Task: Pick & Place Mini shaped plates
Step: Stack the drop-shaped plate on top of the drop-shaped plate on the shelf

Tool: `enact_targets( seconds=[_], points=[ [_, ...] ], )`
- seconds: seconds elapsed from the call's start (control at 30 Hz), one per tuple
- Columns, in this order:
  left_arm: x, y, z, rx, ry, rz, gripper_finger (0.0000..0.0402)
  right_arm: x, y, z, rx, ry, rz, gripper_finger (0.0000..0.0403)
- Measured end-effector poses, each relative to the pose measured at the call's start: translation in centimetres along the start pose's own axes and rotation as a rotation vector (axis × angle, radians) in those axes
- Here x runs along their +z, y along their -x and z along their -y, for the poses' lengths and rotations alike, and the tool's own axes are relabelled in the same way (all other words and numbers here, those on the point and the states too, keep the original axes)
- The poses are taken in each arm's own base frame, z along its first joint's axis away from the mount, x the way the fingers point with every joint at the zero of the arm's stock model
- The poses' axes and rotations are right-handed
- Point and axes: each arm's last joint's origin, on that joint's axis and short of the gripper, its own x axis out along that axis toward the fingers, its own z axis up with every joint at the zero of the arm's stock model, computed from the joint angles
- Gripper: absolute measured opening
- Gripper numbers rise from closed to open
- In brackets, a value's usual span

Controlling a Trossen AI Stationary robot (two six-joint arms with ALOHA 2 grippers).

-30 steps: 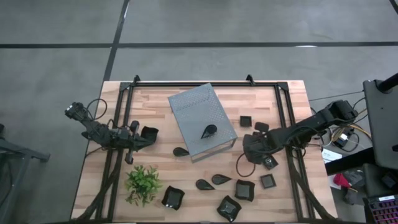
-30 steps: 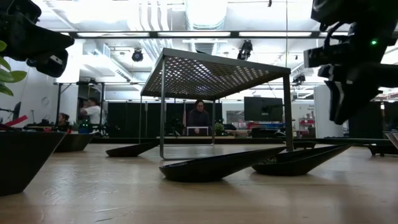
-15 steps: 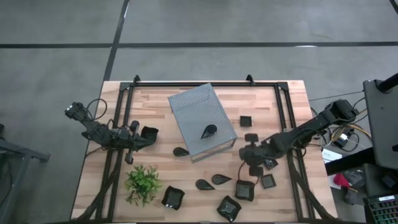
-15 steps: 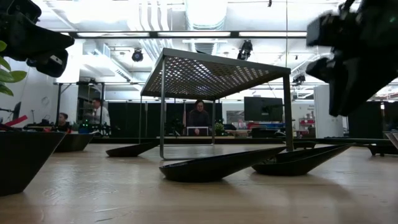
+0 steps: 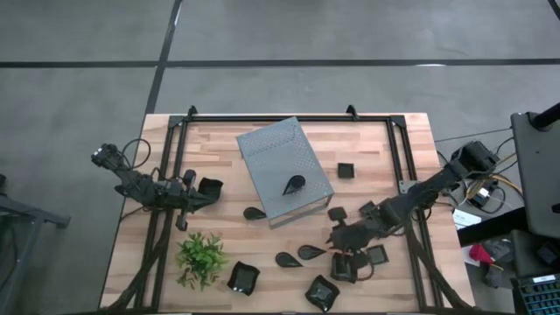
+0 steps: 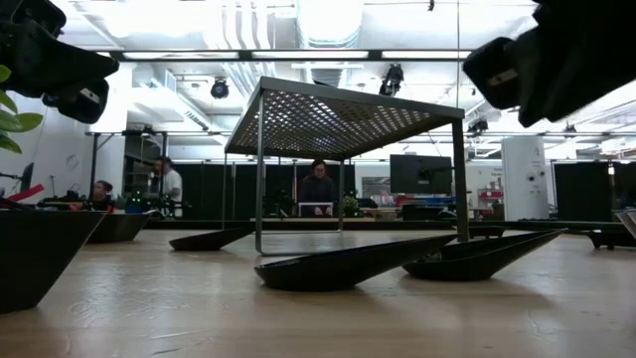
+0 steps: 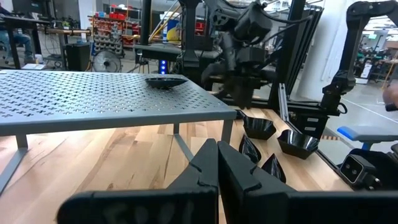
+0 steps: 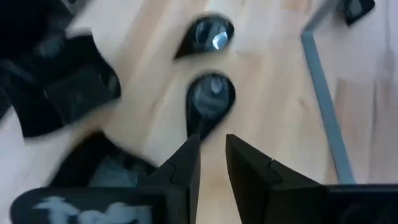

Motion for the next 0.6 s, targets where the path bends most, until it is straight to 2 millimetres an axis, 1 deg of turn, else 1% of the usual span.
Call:
enact_targets(
  seconds=[0.07, 0.17, 0.27, 0.37, 0.47, 0.53, 0.6],
  points=[
    [0.0, 0.0, 0.0, -0.001, 0.0, 0.0, 0.0, 0.1, -0.9, -0.2, 0.031, -0.006, 0.008, 0.0078],
    [0.0, 0.0, 0.0, -0.001, 0.0, 0.0, 0.0, 0.1, -2.4, -0.5, 0.041, 0.007, -0.024, 0.0079],
    [0.0, 0.0, 0.0, -0.001, -0.001, -0.001, 0.0, 1.0, -3.4, -0.8, 0.04, 0.031, -0.037, 0.0075],
    [0.0, 0.0, 0.0, 0.0, -0.002, -0.003, 0.0, 1.6, -4.2, -1.0, 0.031, 0.042, -0.085, 0.007],
    [0.0, 0.0, 0.0, 0.0, -0.004, -0.005, 0.0, 1.8, -4.4, -1.0, -0.01, 0.052, -0.178, 0.0065],
    [0.0, 0.0, 0.0, 0.0, -0.004, -0.005, 0.0, 1.9, -4.3, -0.8, -0.083, 0.051, -0.225, 0.0063],
    [-0.1, -0.1, 0.0, 0.001, -0.004, -0.006, 0.0, 1.7, -4.4, -0.6, -0.143, 0.039, -0.271, 0.006]
  ],
)
